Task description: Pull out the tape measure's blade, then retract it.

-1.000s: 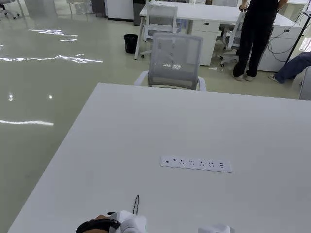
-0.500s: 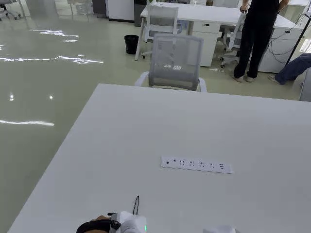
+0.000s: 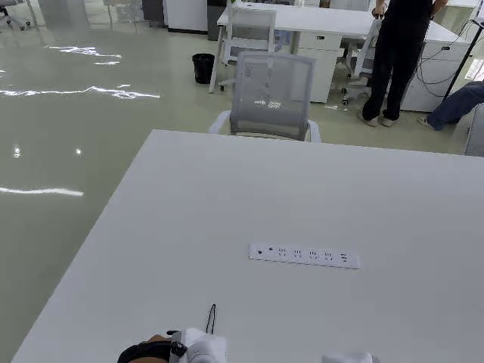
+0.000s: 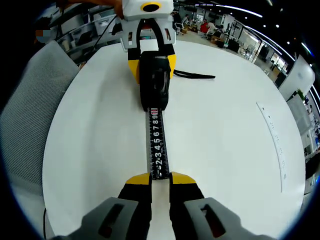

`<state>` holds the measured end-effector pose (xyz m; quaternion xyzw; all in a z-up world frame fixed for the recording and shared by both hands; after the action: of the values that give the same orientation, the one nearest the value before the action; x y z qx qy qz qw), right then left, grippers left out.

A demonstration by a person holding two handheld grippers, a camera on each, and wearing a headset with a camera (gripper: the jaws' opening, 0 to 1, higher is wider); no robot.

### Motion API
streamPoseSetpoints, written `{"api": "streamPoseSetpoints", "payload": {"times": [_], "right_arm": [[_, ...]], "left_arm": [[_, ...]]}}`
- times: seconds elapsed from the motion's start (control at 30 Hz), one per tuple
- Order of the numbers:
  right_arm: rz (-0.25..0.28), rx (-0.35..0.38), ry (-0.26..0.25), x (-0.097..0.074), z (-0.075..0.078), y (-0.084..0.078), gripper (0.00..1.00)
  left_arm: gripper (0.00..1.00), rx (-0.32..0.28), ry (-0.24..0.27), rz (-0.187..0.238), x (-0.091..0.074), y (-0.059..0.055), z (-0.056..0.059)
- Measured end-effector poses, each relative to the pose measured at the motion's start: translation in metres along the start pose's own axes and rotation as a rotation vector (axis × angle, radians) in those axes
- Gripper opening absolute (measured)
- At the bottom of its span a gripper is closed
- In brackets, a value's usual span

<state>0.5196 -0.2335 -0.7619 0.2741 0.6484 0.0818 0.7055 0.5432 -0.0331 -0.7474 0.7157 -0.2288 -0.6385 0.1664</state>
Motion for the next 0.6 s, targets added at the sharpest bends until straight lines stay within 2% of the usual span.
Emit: {"api": "streamPoseSetpoints", "payload": {"times": [0.6], "right_arm": [[-0.009, 0.009, -0.008, -0.0083, 0.0012, -0.0097, 0.10]], "left_arm": [[0.29, -0.005, -0.001, 0.000, 0.0010, -0.0008, -0.0005]]}}
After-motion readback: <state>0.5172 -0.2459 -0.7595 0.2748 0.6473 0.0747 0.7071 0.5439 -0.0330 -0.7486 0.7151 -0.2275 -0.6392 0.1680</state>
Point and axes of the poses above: the centre of the closed fingertips' face, and the gripper's own axes: x roughly forward along the fingers, z roughly to its right, y roughly out of its top, the point moved 6 cm from there along -x, roughly backward along the fingers, and after that the axes turned 7 degrees about x, right-handed, at the moved point
